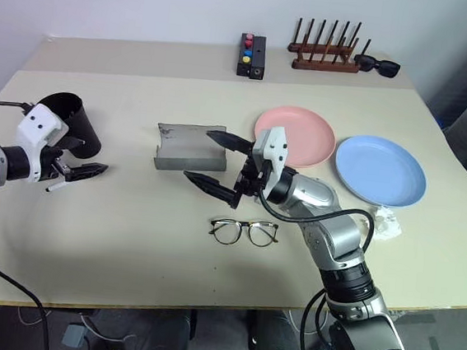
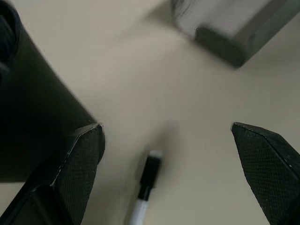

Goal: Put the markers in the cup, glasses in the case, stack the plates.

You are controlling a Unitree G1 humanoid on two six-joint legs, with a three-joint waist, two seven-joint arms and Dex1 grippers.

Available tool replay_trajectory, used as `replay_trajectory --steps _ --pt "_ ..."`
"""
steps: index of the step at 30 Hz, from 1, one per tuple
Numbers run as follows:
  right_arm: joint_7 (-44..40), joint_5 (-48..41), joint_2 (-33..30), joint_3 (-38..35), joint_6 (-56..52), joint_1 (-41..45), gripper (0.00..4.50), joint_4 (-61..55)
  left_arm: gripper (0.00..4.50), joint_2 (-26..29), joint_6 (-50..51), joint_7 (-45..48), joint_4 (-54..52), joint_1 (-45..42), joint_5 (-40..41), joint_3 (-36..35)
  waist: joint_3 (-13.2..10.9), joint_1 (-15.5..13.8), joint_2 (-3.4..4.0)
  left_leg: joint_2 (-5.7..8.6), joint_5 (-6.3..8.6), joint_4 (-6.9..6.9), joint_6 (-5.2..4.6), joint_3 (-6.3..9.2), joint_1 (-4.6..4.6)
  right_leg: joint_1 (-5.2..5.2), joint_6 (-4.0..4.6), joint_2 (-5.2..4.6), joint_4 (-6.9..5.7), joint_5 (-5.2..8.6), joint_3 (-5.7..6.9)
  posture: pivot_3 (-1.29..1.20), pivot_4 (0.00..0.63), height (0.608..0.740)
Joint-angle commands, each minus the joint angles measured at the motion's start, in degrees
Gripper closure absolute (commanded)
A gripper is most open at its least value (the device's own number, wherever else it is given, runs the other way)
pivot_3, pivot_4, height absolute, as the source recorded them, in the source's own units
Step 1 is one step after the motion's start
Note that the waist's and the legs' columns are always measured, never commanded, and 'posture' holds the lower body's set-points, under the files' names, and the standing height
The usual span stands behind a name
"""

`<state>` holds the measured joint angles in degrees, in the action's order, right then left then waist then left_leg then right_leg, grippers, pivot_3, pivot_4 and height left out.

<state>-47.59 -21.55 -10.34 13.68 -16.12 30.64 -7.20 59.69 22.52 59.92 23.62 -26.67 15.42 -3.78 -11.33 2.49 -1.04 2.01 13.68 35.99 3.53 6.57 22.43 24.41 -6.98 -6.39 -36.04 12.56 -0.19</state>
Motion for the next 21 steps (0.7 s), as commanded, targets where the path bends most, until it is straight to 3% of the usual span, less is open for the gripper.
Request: replay_trajectory --steps 1,10,13,20,21 --pt "-0.4 -0.9 0.2 0.4 -0.2 0.2 0.0 -3.2 0.02 0.8 -2.8 4.0 6.5 -3.3 -4.3 3.4 0.0 0.1 0.0 0.0 0.0 -0.01 0.0 0.0 0.0 0.0 0.0 0.0 0.0 0.0 0.0 0.0 0.15 0.734" --pt "-0.1 -1.0 0.2 0.5 -1.1 -0.6 0.0 -4.4 0.02 -1.6 -10.1 9.4 21.8 -11.4 -14.4 11.8 0.0 0.0 -0.04 0.0 0.0 0.02 0.0 -0.01 0.03 0.04 -0.01 0.02 -0.05 0.0 -0.01 0.0 0.15 0.734" --pt "0.1 -1.0 0.3 0.6 -1.3 -0.8 0.0 -4.6 0.88 -2.2 -10.9 10.3 24.4 -12.8 -15.6 12.4 0.0 0.0 -0.03 0.0 0.0 0.02 0.0 -0.01 0.01 0.04 -0.02 0.01 -0.07 0.0 -0.01 0.0 0.15 0.734" --pt "0.1 -1.1 0.6 0.7 -1.8 -1.0 0.0 -4.8 4.37 -2.8 -11.1 11.9 26.7 -14.3 -16.6 12.3 0.0 0.1 -0.02 -0.01 -0.01 0.06 -0.01 0.0 -0.03 0.04 -0.02 0.03 -0.16 0.0 -0.01 0.0 0.15 0.734" --pt "0.0 -1.1 0.6 0.7 -1.9 -1.0 0.0 -4.8 4.44 -2.7 -10.9 12.0 26.5 -14.2 -16.4 12.0 0.0 0.1 -0.02 -0.01 -0.01 0.06 -0.01 0.0 -0.03 0.04 -0.02 0.03 -0.16 0.0 -0.02 0.0 0.15 0.734"
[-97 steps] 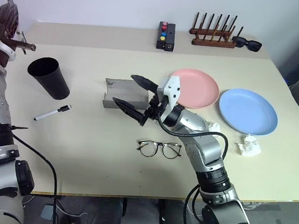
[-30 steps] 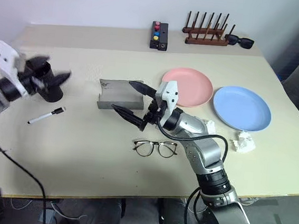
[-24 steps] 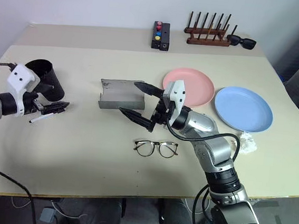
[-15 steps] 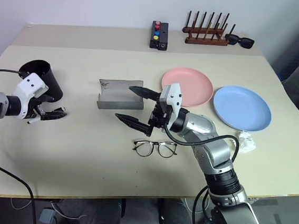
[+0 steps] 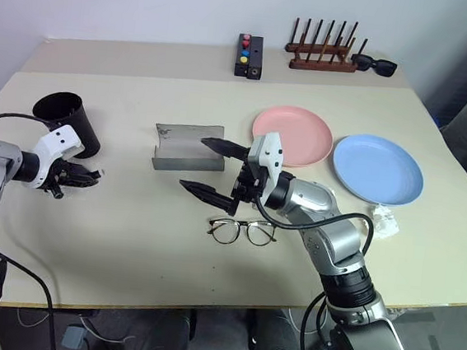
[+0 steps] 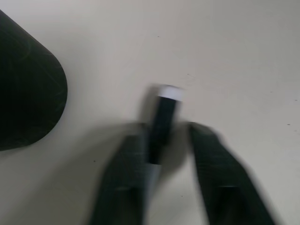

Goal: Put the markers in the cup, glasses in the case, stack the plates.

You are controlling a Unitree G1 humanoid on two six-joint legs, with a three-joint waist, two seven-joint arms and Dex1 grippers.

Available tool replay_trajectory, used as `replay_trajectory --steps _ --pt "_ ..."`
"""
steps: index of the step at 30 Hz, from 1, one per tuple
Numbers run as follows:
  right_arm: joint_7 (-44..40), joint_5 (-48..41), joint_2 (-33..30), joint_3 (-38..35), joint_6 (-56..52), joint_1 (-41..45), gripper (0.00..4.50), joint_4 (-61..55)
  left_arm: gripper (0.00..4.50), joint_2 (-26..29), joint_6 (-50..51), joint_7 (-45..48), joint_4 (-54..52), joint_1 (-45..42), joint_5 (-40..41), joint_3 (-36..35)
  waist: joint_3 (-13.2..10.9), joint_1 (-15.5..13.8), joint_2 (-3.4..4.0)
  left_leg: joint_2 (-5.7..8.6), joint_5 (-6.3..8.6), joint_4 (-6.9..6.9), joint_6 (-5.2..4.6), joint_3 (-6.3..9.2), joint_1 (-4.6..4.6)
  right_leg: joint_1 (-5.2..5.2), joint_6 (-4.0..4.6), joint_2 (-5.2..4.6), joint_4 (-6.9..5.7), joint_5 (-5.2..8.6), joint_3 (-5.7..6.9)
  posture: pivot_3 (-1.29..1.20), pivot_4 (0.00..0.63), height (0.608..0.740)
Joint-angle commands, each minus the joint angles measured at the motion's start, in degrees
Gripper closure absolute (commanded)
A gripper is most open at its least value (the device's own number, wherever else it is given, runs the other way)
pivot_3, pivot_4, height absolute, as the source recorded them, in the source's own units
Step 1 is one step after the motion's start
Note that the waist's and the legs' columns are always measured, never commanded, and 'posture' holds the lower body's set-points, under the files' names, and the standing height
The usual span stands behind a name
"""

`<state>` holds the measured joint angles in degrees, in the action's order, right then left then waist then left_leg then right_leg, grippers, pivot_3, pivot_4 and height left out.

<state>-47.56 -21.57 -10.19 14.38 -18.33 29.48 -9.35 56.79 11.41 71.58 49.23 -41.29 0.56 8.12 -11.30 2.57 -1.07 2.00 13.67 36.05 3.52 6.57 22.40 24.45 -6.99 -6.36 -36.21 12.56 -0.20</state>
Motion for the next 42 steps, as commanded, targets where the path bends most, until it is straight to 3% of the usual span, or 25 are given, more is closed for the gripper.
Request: replay_trajectory --steps 1,8,16,21,24,28,32,37,42 --pt "0.0 -1.1 0.5 0.0 0.3 0.2 0.0 -2.7 4.44 0.2 0.3 0.5 0.7 0.5 -1.5 -0.1 0.0 0.0 0.0 0.0 0.0 0.0 0.0 0.0 0.0 0.0 0.0 0.0 0.0 0.0 0.0 0.0 0.15 0.734" --pt "-0.5 -1.2 0.7 0.2 0.4 0.3 0.0 -2.3 4.44 1.5 2.8 0.8 -9.1 6.4 2.0 -4.2 0.0 0.1 0.0 0.0 0.0 -0.03 0.0 -0.01 0.0 0.0 0.0 0.0 0.02 0.0 -0.03 0.0 0.15 0.734" --pt "-0.5 -1.3 0.5 0.2 0.3 0.0 0.0 -2.6 4.44 2.7 11.1 -1.2 -31.3 22.1 9.9 -14.9 0.0 0.1 0.01 -0.03 0.0 -0.05 0.0 -0.01 0.02 0.02 0.01 -0.01 0.06 0.0 -0.04 0.0 0.15 0.734" --pt "-0.7 -1.4 0.3 0.1 0.2 -0.1 0.0 -2.8 4.44 -1.6 13.4 -3.8 -45.3 26.1 19.3 -23.5 0.0 -0.5 0.0 -0.03 0.0 0.01 0.0 0.03 0.06 -0.01 0.02 -0.03 0.1 0.0 -0.01 0.0 0.15 0.734" --pt "-0.1 -0.9 1.1 0.1 1.0 0.5 0.0 -2.2 4.44 -7.5 15.3 -12.6 -50.0 19.9 26.1 -30.3 0.0 -0.8 -0.01 -0.02 0.0 0.07 0.01 0.03 0.06 -0.04 0.02 -0.04 0.11 0.0 -0.01 0.0 0.15 0.734" --pt "0.9 -0.3 1.9 -0.2 2.0 0.8 0.0 -1.6 4.44 -12.9 12.4 -22.7 -50.2 13.6 28.2 -35.7 0.0 -0.1 -0.09 -0.02 -0.02 0.07 0.04 0.09 0.05 -0.04 0.01 -0.01 0.1 -0.01 0.03 0.0 0.15 0.734" --pt "2.8 -0.1 4.0 -0.6 3.3 0.8 0.0 -0.1 4.44 -17.4 2.7 -32.8 -46.8 8.1 25.5 -38.8 0.0 0.0 -0.07 -0.01 -0.02 -0.05 0.04 0.03 -0.02 -0.01 0.01 -0.01 0.09 -0.02 -0.02 0.0 0.15 0.734" --pt "5.2 0.2 7.1 -1.0 5.2 1.5 0.0 1.5 4.44 -18.6 -12.2 -43.7 -36.3 4.5 16.2 -37.5 0.0 -0.1 -0.09 0.0 -0.02 0.0 0.05 0.02 0.0 -0.02 0.02 0.0 0.1 -0.03 -0.04 0.0 0.15 0.734" --pt "6.6 -1.6 9.6 -1.8 5.4 1.8 0.0 1.5 4.44 -19.9 -20.9 -48.7 -25.4 1.6 14.6 -37.0 0.0 -0.3 -0.11 0.01 -0.02 0.02 0.05 0.03 0.01 -0.02 0.01 0.0 0.11 -0.04 -0.03 0.0 0.15 0.734"
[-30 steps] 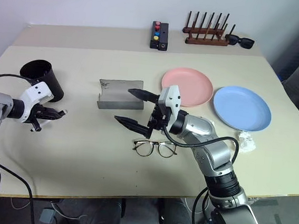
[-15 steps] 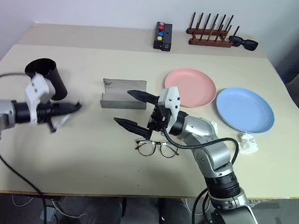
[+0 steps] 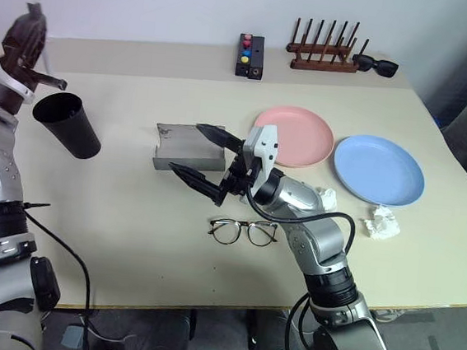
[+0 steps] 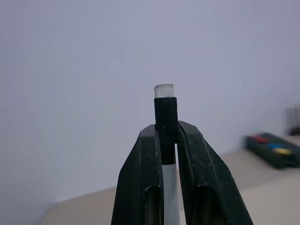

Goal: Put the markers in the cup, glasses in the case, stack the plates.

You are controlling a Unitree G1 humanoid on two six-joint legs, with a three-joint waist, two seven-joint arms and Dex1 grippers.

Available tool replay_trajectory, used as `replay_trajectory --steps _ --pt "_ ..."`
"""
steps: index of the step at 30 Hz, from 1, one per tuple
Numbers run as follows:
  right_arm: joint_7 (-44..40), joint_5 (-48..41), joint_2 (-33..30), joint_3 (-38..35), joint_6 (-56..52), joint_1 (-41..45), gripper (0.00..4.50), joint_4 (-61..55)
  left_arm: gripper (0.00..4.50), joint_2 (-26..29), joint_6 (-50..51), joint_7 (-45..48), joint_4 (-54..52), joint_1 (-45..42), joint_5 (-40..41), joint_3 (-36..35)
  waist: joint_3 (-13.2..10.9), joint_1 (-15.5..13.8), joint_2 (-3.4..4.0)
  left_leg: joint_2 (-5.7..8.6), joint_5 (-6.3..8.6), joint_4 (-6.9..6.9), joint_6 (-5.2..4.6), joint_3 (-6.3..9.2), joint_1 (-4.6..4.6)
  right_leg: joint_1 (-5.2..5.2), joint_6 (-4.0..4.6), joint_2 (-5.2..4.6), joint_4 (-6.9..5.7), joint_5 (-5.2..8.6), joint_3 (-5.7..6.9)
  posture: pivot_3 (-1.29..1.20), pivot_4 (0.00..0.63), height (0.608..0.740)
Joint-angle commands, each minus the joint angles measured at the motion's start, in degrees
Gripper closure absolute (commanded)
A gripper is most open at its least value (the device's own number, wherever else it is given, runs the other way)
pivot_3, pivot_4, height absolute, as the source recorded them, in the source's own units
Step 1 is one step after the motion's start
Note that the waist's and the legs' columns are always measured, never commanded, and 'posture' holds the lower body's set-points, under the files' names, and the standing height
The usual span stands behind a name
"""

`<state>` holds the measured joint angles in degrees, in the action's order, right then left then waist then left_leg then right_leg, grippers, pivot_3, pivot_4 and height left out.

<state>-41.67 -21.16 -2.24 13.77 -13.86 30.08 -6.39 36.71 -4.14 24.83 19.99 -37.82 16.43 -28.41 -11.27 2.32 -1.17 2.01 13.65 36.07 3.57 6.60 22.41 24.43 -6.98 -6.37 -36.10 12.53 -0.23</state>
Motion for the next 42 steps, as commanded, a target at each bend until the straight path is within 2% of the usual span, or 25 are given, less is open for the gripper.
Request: replay_trajectory --steps 1,12,26,30,34,42 --pt "0.6 -2.4 1.8 -1.3 0.8 1.1 0.0 -1.8 4.44 0.1 -6.3 -2.2 5.6 -2.0 -1.4 -0.1 0.0 0.0 0.0 0.0 0.0 0.0 0.0 0.0 0.0 0.0 0.0 0.0 0.0 0.0 0.0 0.0 0.15 0.734" --pt "0.8 -3.4 1.4 -1.5 0.2 0.2 0.0 -3.1 4.44 -0.9 -13.9 -3.5 16.6 -0.2 -1.3 0.4 0.0 0.2 -0.01 0.0 0.0 -0.02 0.0 0.01 0.0 0.0 -0.01 0.0 -0.02 0.0 0.01 0.0 0.15 0.734" --pt "0.1 -3.9 1.4 -1.2 0.0 0.5 0.0 -2.5 4.44 -4.3 -12.0 -5.0 12.0 4.9 0.6 0.6 0.0 0.1 -0.01 0.01 0.0 -0.01 0.0 0.02 0.0 0.0 -0.01 0.0 -0.02 0.0 0.01 0.0 0.15 0.734" --pt "0.0 -3.8 1.4 -1.2 -0.1 0.5 0.0 -2.5 2.84 -4.9 -11.0 -5.6 10.5 5.3 0.9 0.7 0.0 0.1 -0.01 0.0 0.0 -0.01 0.0 0.02 0.0 0.0 -0.01 0.0 -0.02 0.0 0.01 0.0 0.15 0.734" --pt "0.0 -3.7 1.3 -1.3 -0.1 0.6 0.0 -2.5 0.84 -5.3 -10.4 -6.3 9.6 5.5 0.8 1.0 0.0 0.1 -0.01 0.0 0.0 -0.01 0.0 0.02 0.0 0.0 -0.01 0.0 -0.02 0.0 0.01 0.0 0.15 0.734" --pt "0.1 -3.3 0.9 -1.3 0.0 0.6 0.0 -2.5 0.84 -6.2 -7.8 -6.7 5.4 5.7 2.7 0.8 0.0 0.1 -0.01 0.0 0.0 -0.01 0.0 0.02 0.0 0.0 -0.01 0.0 -0.01 0.0 0.01 0.0 0.15 0.734"
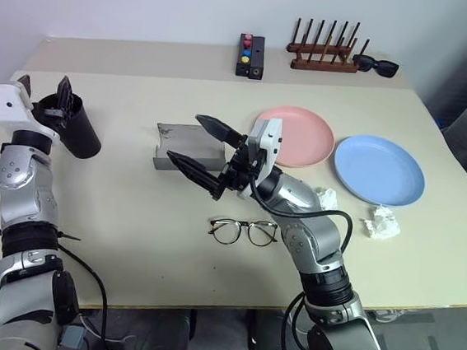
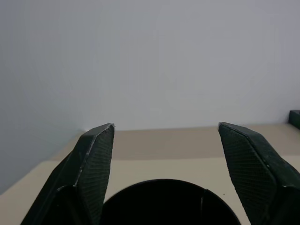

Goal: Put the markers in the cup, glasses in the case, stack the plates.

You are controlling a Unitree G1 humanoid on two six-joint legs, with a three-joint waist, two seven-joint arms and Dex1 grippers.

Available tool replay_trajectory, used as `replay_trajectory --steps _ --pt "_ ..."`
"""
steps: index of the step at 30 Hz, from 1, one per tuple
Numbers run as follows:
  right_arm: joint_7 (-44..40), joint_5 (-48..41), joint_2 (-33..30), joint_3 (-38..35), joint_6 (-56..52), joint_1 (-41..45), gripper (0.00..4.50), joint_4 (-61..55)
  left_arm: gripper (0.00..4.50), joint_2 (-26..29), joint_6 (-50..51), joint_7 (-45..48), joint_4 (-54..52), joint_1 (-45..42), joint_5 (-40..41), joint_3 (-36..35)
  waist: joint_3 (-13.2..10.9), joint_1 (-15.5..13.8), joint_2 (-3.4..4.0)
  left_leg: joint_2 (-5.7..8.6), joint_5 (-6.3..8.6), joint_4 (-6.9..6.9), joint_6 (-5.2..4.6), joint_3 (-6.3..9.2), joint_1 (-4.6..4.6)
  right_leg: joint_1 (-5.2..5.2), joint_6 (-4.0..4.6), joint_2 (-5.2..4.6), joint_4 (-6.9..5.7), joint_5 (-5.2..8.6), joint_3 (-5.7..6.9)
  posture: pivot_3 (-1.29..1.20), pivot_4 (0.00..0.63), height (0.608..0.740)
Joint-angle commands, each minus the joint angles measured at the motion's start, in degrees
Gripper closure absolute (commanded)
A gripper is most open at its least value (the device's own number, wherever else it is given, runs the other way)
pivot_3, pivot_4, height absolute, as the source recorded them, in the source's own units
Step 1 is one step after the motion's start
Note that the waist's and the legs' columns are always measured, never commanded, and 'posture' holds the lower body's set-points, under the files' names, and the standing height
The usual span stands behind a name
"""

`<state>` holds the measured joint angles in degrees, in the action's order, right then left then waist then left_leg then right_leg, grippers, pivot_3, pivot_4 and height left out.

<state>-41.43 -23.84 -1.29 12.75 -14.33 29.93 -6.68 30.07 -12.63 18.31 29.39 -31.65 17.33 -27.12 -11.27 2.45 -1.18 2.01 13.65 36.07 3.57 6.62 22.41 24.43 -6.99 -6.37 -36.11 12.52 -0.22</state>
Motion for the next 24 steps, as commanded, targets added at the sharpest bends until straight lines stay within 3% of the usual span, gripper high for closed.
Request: replay_trajectory --steps 1,4,7,13,18,24 --pt "-0.1 -0.4 -0.3 -0.4 0.6 0.8 0.0 -2.1 0.84 0.6 1.6 0.2 -5.4 -0.7 2.4 -0.4 0.0 0.0 0.0 0.0 0.0 0.0 0.0 0.0 0.0 0.0 0.0 0.0 0.0 0.0 0.0 0.0 0.15 0.734" --pt "-0.2 0.3 -1.4 -1.0 1.1 1.0 0.0 -1.5 0.84 1.6 7.5 4.5 -10.9 -1.3 6.0 1.1 0.0 0.0 0.0 0.0 0.0 0.0 0.0 0.0 0.0 0.0 0.0 0.0 0.0 0.0 0.0 0.0 0.15 0.734" --pt "-0.2 1.0 -3.1 -1.6 1.4 1.3 0.0 -1.2 0.02 3.8 17.0 12.0 -17.7 -0.8 10.4 5.0 0.0 -0.1 0.0 0.0 0.0 0.02 0.0 0.0 0.02 -0.01 0.0 0.0 0.01 0.0 0.0 0.0 0.15 0.734" --pt "-4.9 2.2 -13.1 -2.1 -0.2 -0.4 0.0 -4.0 0.02 12.9 32.2 32.3 -23.8 2.1 10.9 18.8 0.0 0.1 0.04 0.0 0.0 -0.02 0.0 -0.05 0.01 -0.02 0.02 0.0 0.02 0.02 -0.03 0.0 0.15 0.734" --pt "-8.0 1.7 -20.7 -3.5 -2.4 -2.5 0.0 -6.6 0.02 17.5 30.5 43.2 -17.0 -0.9 1.6 30.0 0.0 0.1 0.04 -0.01 0.0 -0.03 -0.01 -0.05 0.01 -0.01 0.03 0.01 0.03 0.03 -0.02 0.0 0.15 0.734" --pt "-6.5 2.4 -23.2 -5.5 -2.8 -3.9 0.0 -7.6 0.02 16.4 21.9 49.2 -2.8 -9.0 -9.3 38.5 0.0 -0.2 0.03 -0.01 0.0 0.01 -0.01 -0.05 0.06 -0.01 0.02 0.02 0.05 0.04 -0.01 0.0 0.15 0.734"
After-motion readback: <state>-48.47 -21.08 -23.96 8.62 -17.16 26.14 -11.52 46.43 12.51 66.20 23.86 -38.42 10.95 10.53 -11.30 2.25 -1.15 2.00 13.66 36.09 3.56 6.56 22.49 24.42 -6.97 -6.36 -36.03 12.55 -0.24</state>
